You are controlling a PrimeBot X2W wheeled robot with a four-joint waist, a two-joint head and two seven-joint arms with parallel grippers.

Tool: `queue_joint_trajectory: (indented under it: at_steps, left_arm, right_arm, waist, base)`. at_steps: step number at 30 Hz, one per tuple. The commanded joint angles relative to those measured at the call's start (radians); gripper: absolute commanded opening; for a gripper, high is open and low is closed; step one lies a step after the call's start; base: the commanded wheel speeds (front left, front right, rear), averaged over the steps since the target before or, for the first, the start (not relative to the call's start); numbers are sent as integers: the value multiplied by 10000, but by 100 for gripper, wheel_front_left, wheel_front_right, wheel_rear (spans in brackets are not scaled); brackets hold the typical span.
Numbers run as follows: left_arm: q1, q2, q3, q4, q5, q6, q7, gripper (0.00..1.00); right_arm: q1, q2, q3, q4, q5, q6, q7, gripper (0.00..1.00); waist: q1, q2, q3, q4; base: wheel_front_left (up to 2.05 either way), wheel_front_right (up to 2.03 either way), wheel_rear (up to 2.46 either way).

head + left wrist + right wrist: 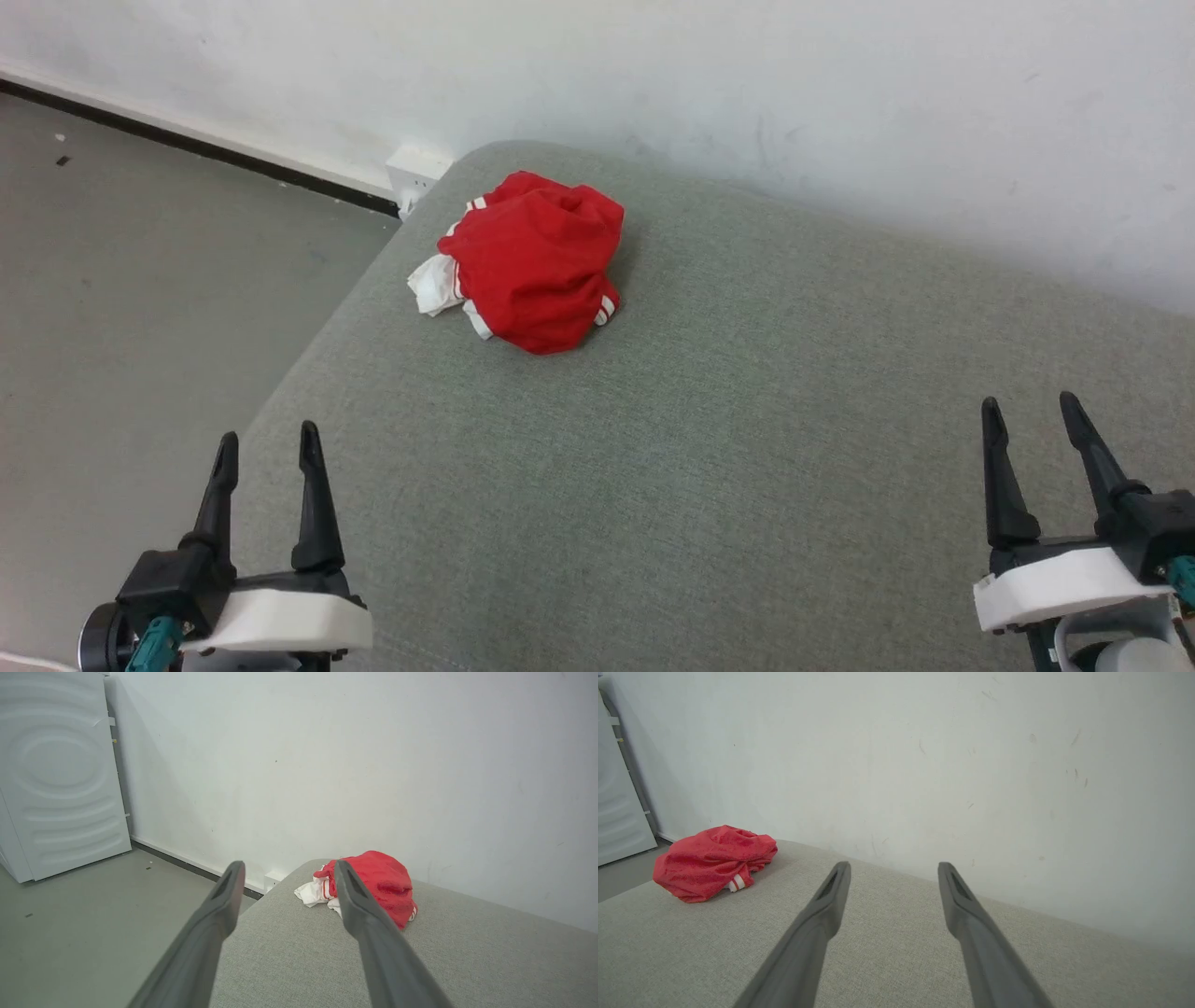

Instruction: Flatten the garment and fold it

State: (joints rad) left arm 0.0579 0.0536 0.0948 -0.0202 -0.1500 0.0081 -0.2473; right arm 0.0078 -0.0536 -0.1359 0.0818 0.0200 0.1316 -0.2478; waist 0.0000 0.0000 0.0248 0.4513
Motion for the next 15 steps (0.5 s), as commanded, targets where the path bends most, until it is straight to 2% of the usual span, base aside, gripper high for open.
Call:
queue_joint_trajectory:
  at_steps: [1,15]
  left_arm:
    - [44,-33,66,-110,-71,-84,-107,100]
    - [93,-34,-224,-402,-365,-69,-145,100]
  right_arm:
    - [4,33,-70,10,2,-9,-102,100]
    - [-74,34,-69,-16,-29,-9,-139,100]
  waist:
    - [0,0,45,70]
    - [0,0,289,42]
  base:
    - [0,0,0]
    - [0,0,0]
